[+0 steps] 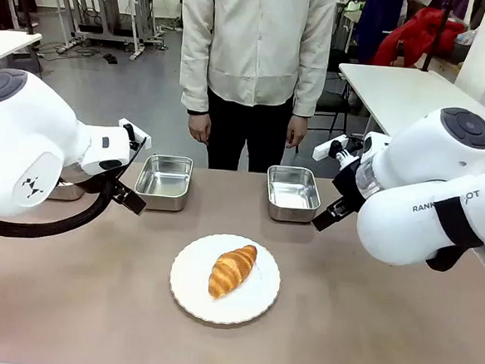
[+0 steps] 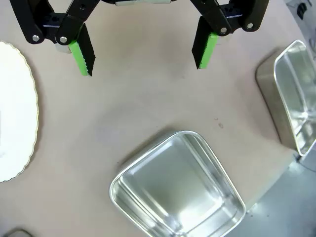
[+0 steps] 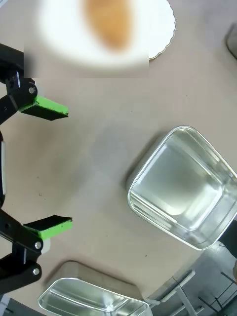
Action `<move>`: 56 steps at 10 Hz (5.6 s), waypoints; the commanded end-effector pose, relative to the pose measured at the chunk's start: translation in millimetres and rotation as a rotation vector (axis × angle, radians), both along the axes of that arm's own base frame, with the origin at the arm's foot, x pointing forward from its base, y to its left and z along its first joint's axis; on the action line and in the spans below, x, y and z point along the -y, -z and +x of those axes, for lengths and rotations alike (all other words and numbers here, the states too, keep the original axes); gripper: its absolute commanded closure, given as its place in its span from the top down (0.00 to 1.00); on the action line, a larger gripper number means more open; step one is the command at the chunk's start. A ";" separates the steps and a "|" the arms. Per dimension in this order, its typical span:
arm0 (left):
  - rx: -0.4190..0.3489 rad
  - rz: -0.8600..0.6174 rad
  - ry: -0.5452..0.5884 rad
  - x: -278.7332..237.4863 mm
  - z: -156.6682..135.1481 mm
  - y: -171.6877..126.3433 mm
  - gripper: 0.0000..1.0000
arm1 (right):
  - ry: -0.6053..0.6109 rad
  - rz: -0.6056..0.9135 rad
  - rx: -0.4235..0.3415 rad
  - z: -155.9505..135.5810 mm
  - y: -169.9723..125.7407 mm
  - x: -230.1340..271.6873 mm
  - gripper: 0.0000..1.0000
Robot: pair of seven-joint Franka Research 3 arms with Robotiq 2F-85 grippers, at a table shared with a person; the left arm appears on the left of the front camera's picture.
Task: Place the bread in the container.
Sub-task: Place the Butter Roll into the Airtight Container indicated by the human.
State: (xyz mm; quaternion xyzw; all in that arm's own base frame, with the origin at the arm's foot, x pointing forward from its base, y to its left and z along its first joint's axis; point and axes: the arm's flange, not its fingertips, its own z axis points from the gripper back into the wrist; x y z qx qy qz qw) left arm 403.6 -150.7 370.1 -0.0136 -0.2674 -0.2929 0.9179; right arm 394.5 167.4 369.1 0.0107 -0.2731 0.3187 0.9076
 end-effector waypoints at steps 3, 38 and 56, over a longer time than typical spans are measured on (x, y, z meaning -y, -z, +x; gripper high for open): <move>0.000 0.000 0.000 0.0 0.0 -0.1 1.00 | 0.000 0.000 0.000 0.0 0.0 0.0 1.00; 0.315 -0.424 0.318 -303.9 31.2 -197.8 1.00 | -0.116 0.410 0.198 28.6 -183.4 320.6 1.00; 0.274 -0.434 0.310 -302.3 29.2 -199.5 1.00 | -0.083 0.415 0.172 25.0 -183.9 321.4 1.00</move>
